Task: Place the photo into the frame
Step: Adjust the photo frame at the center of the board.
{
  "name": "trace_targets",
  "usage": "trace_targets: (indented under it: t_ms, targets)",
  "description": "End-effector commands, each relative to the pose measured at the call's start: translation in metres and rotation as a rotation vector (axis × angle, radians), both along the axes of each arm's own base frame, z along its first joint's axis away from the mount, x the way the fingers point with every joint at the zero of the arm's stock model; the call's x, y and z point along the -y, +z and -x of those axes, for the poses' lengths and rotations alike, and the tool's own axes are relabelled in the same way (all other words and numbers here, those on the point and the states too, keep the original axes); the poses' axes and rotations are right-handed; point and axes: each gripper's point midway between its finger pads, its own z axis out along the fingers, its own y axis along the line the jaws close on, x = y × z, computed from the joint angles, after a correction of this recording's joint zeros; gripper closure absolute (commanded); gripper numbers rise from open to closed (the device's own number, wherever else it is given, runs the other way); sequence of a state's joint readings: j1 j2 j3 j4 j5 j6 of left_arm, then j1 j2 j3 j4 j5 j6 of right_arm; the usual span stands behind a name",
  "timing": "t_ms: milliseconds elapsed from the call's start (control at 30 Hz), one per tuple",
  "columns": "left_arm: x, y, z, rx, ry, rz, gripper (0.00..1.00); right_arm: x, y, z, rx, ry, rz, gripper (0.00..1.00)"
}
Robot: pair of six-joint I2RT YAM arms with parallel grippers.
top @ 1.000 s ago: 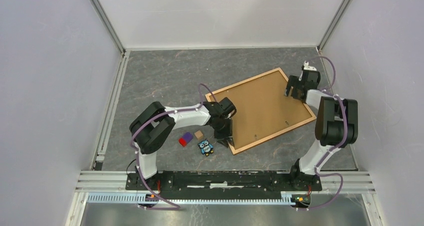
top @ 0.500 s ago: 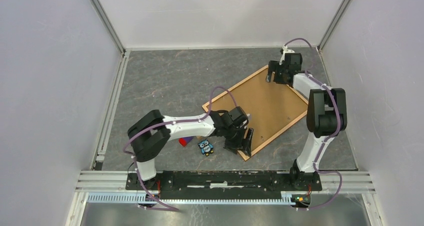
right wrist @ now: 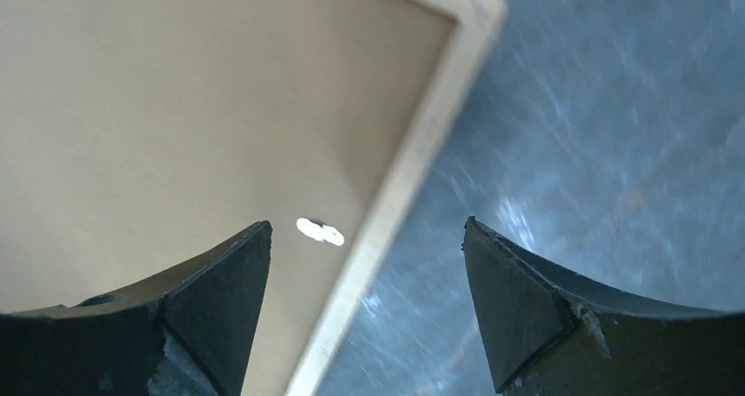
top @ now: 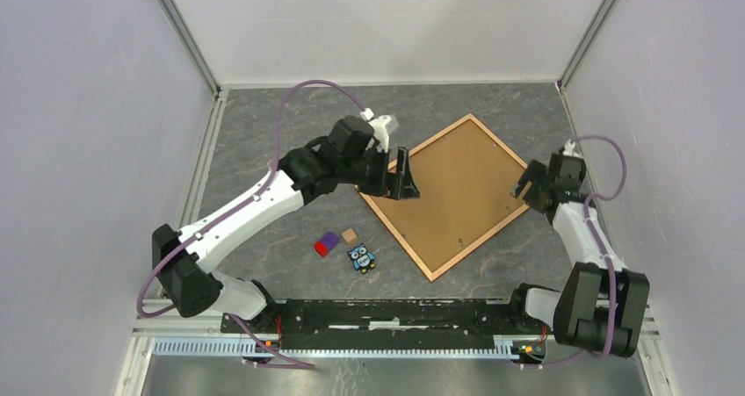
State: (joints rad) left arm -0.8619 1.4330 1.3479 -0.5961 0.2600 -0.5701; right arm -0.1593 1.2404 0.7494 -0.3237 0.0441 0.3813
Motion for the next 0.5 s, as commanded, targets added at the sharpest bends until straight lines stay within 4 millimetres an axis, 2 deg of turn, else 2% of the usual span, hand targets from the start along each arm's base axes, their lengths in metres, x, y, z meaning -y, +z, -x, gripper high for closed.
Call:
trace_targets:
  t_ms: [0,100,267,367,467]
  targets:
    - [-0.031,0.023,-0.021,0.074,0.056,-0.037,0.11,0.003,-0.017,0.030,0.017,-0.125,-0.089,0.16]
    - [-0.042,0.033,-0.029,0.115,0.068,-0.056,0.11,0.007,-0.030,0.039,0.022,-0.201,-0.132,0.20]
    - [-0.049,0.035,-0.048,0.100,0.096,-0.085,0.11,0.009,-0.049,0.042,0.002,-0.237,-0.144,0.26]
    - [-0.049,0.031,-0.058,0.081,0.108,-0.088,0.10,0.015,-0.061,0.049,-0.008,-0.269,-0.116,0.35]
    - [-0.053,0.017,-0.071,0.040,0.127,-0.127,0.10,0.019,-0.067,0.048,-0.017,-0.270,-0.090,0.43]
